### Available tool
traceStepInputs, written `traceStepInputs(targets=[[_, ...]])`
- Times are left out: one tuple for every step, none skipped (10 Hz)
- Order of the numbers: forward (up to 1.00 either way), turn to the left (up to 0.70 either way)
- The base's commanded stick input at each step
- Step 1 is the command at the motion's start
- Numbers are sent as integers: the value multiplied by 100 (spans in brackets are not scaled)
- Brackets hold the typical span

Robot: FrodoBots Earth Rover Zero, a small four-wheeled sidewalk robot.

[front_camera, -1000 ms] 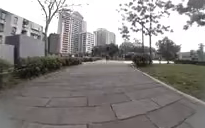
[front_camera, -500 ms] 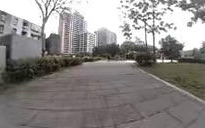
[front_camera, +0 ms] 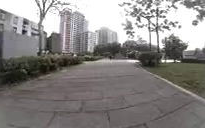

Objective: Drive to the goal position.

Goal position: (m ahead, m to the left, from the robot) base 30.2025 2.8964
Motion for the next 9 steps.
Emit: traceStepInputs(targets=[[85, 0], [85, 0], [85, 0], [85, 0], [85, 0], [85, 0], [85, 0], [85, 0], [85, 0]])
